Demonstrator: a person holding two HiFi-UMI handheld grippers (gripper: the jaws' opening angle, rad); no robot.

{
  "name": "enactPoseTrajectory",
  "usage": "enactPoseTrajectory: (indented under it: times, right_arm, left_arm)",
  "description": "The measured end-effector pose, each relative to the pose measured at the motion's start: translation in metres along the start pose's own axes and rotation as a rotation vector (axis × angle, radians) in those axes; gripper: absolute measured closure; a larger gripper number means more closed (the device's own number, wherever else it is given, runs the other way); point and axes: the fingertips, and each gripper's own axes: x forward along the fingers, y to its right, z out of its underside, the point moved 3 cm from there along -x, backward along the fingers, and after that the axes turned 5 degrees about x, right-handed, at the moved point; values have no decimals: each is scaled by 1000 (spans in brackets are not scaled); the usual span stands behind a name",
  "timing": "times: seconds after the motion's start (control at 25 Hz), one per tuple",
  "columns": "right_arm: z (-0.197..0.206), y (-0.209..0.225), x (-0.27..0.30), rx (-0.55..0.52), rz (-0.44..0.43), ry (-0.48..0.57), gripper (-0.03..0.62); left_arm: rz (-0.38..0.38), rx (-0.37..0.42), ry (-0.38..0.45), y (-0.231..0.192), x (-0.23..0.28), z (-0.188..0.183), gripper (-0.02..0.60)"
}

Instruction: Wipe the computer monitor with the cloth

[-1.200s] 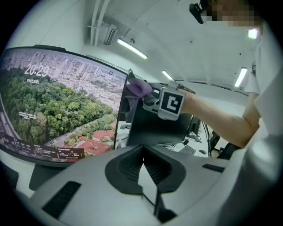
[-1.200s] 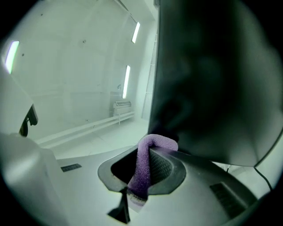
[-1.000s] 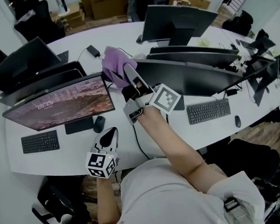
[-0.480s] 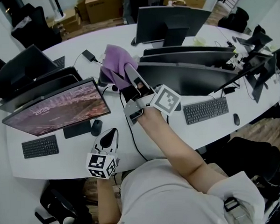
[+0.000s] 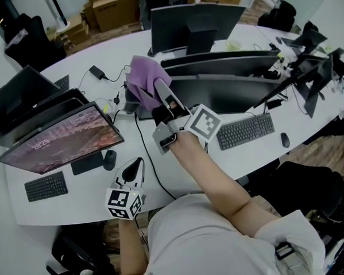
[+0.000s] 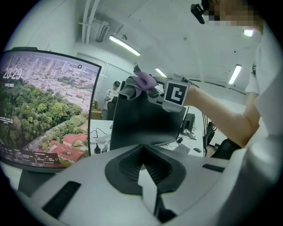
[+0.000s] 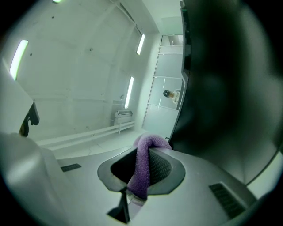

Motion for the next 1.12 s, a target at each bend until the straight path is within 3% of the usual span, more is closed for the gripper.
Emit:
enactPoseTrajectory:
  times: [1.12]
  right_arm:
    - [-122, 11, -95, -80, 112, 154, 539]
  left_arm:
    - [159, 56, -31, 88, 77, -13, 584]
